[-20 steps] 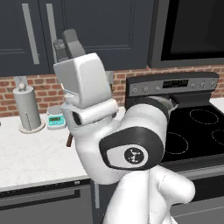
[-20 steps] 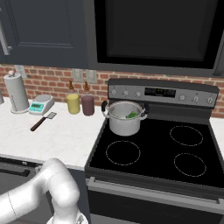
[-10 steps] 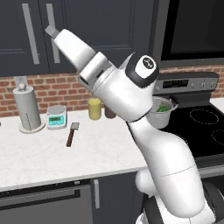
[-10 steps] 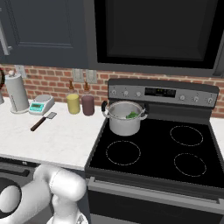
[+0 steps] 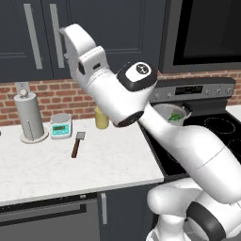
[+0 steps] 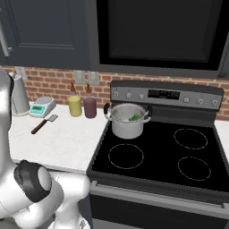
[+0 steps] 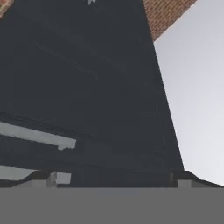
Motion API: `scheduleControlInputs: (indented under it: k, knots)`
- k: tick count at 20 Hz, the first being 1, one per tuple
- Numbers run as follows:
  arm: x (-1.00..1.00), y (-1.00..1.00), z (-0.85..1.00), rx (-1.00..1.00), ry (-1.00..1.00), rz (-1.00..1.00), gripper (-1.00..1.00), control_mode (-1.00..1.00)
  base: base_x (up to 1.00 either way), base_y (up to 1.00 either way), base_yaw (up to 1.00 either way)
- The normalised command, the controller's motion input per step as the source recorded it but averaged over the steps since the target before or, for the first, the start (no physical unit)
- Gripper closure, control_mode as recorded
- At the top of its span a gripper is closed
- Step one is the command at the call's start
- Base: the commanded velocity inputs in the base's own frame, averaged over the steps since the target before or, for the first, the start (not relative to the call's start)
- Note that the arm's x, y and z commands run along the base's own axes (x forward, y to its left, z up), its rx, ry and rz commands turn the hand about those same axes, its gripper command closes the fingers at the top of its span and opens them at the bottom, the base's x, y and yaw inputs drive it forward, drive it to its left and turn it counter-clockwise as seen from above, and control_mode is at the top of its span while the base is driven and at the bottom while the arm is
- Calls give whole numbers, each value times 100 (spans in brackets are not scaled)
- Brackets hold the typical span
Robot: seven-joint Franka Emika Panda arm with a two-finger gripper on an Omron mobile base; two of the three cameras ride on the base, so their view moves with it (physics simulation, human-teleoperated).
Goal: Put the eggplant and broccoli in the pot. Retrieve the spatula and lightly stir the vegetables in the pot.
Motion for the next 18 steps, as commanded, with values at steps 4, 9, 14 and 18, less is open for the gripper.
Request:
scheduleControlInputs:
  k: [4,9,14,18]
  knots:
    - [-52,3,49,64,31,-3,-100,-100,0,0,0]
    - [-28,0,58,84,43,-3,-100,-100,0,0,0]
    - [-21,0,20,97,70,-6,-100,-100,0,0,0]
    - [-20,0,6,89,85,-5,-100,-100,0,0,0]
